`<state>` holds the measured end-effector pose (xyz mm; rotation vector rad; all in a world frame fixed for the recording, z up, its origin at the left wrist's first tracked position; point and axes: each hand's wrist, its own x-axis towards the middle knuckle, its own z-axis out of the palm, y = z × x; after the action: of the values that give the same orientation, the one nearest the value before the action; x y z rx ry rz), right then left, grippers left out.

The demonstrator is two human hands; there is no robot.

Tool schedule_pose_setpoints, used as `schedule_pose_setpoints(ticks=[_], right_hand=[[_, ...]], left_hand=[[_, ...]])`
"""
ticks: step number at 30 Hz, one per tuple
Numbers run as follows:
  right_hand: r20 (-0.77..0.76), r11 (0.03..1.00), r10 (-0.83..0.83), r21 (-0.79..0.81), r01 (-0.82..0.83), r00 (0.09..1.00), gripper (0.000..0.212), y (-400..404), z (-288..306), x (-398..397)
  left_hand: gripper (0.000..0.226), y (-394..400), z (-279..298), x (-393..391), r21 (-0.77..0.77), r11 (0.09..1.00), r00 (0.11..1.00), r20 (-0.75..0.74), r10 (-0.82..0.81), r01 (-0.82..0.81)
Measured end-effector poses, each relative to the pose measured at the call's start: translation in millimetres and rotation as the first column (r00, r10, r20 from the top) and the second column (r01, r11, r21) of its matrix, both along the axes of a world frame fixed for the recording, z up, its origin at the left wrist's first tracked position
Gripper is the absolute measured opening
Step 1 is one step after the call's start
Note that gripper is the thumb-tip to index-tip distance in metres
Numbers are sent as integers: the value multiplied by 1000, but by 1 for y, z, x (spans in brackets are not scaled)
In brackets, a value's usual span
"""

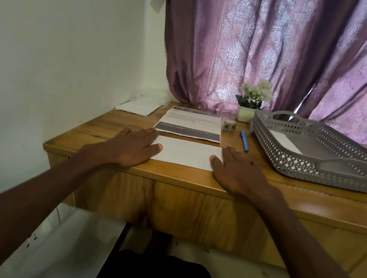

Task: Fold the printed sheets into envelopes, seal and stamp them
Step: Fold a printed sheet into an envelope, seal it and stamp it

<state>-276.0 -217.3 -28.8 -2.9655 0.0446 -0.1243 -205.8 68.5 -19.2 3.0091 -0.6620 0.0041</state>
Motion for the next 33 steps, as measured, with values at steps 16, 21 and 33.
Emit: schedule_pose_setpoints(ticks=[16, 21, 33], right_hand=[[312, 992, -91, 112, 59, 946, 35, -34, 69, 140], [150, 1000, -3, -6, 3, 989, 50, -41, 62, 179], [286, 998, -7, -58, 24, 958, 32, -53, 56, 190]], left_hand=[[40, -72, 59, 63, -430, 867, 946, 298, -128, 253], [40, -113, 55, 108, -376, 899, 963, 228, -147, 226], [27, -131, 29, 140, -733, 643, 974, 195, -115, 222]])
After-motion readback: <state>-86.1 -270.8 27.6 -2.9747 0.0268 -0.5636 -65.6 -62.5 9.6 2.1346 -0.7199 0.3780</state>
